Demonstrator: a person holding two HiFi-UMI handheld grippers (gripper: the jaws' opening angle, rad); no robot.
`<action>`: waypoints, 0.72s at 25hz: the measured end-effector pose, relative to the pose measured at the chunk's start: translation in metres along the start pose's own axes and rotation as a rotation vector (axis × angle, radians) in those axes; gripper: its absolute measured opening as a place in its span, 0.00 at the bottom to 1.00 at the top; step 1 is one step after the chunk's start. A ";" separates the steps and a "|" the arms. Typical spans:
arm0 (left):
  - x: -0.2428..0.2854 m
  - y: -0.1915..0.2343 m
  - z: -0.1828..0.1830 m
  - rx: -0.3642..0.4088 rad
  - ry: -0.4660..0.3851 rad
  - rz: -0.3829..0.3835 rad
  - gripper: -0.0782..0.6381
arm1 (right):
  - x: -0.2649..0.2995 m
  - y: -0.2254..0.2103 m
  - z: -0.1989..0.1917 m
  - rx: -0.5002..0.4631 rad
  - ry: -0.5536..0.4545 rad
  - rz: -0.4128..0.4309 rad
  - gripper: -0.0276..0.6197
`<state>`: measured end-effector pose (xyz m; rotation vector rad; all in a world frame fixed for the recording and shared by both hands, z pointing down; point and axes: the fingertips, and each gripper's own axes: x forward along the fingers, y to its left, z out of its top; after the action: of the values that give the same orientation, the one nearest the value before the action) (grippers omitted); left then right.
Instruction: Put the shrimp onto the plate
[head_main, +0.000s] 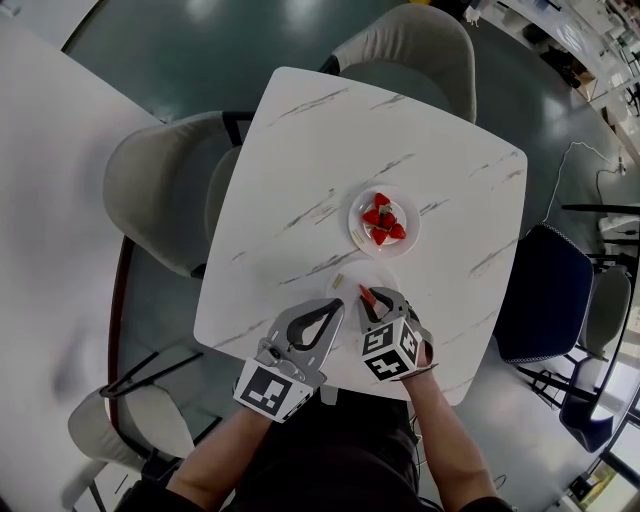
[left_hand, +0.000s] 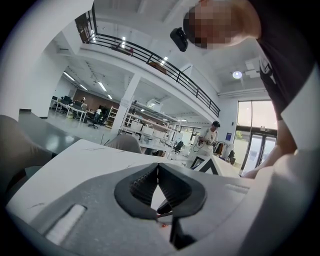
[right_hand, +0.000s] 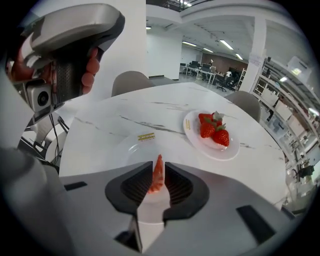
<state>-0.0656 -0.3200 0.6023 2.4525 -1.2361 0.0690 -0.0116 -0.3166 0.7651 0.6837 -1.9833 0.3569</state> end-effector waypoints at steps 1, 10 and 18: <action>-0.001 0.000 0.000 -0.001 -0.001 0.001 0.12 | -0.001 0.000 0.000 0.004 0.001 0.008 0.14; -0.007 -0.018 0.019 0.018 0.025 -0.007 0.12 | -0.053 -0.003 0.040 0.126 -0.152 0.061 0.14; -0.018 -0.037 0.067 0.042 0.054 0.020 0.12 | -0.158 -0.018 0.122 0.219 -0.506 0.040 0.05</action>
<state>-0.0563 -0.3108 0.5247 2.4578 -1.2480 0.1674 -0.0284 -0.3439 0.5673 0.9441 -2.4620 0.4640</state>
